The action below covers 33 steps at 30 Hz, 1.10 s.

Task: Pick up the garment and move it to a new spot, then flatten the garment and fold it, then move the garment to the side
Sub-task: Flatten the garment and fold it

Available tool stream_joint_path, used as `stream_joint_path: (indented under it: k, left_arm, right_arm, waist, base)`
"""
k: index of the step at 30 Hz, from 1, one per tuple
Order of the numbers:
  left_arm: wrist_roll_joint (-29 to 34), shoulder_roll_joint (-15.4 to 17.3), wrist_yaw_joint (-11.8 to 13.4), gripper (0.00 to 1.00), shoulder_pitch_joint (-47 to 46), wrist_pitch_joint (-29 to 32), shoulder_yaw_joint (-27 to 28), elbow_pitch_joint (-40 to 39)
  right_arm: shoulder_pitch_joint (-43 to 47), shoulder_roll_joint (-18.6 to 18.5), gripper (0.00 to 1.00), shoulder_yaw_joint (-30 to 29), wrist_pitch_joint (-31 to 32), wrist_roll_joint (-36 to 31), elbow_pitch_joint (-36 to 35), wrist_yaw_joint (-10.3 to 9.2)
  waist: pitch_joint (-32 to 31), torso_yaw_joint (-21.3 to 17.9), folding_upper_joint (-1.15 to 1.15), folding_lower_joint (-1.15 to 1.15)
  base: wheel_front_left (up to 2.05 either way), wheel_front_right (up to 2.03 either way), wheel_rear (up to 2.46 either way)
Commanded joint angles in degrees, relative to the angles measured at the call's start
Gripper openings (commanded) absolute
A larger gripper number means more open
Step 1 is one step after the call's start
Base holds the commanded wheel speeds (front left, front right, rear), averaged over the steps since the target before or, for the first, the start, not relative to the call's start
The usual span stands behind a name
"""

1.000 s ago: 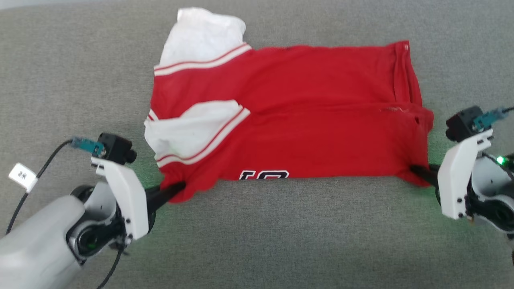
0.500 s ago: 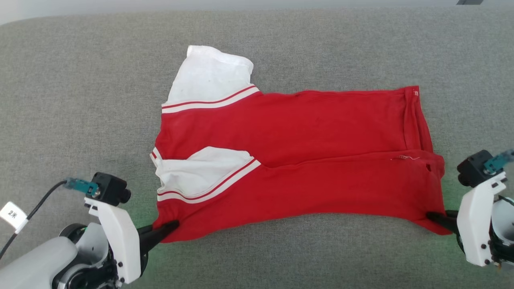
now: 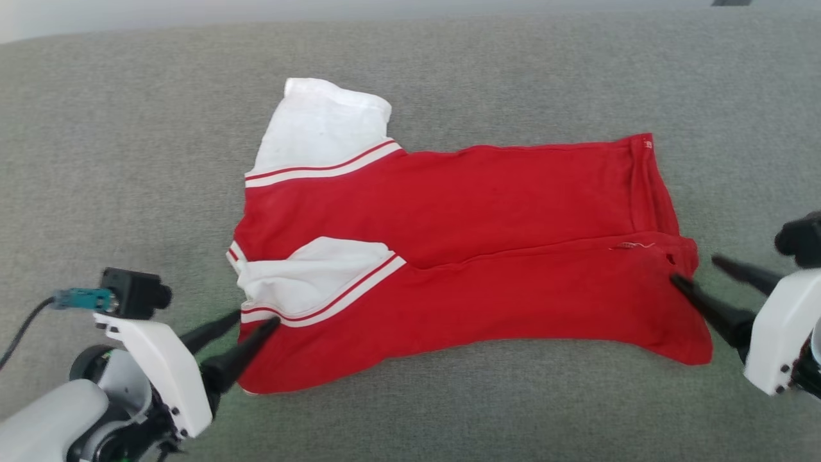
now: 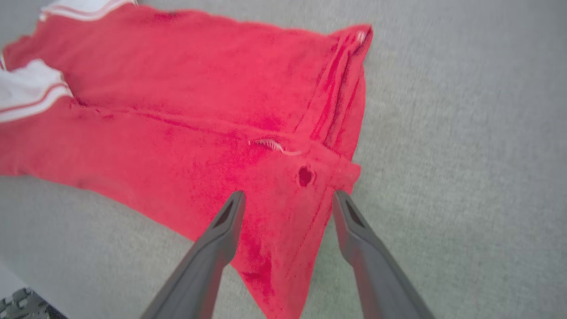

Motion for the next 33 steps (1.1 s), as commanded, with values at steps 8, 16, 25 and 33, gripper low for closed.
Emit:
stream_joint_path:
  k: [8, 16, 25, 33]
  left_arm:
    - [5.0, -1.1, 4.5, 1.00, -3.2, -11.3, 5.5, 6.1]
    - [7.4, -5.2, 3.8, 1.00, -14.2, -14.4, 10.0, 17.8]
    - [11.8, -8.6, -1.3, 1.00, -31.5, 0.9, 5.9, 34.1]
    - [10.9, -8.8, -2.9, 1.00, -40.6, 23.4, 1.4, 44.4]
  right_arm:
    - [-2.0, 10.8, 1.00, -3.8, -18.8, -9.2, 0.3, -0.03]
    - [-4.8, 19.0, 1.00, -4.2, -30.5, -13.7, 2.1, -0.03]
    - [-6.4, 21.2, 1.00, -3.4, -32.0, -13.7, 2.8, -0.03]
    - [-7.6, 21.1, 1.00, -0.8, -31.9, -12.3, 4.2, -0.03]
  waist:
    - [1.2, -4.5, 0.00, 0.00]
    - [3.4, -10.5, 0.00, 0.00]
    - [7.0, -15.9, 0.00, 0.00]
    - [9.4, -18.2, 0.00, 0.00]
  base:
    - [0.00, 0.00, 0.00]
    - [0.00, 0.00, 0.00]
    - [0.00, 0.00, 0.00]
    - [0.00, 0.00, 0.00]
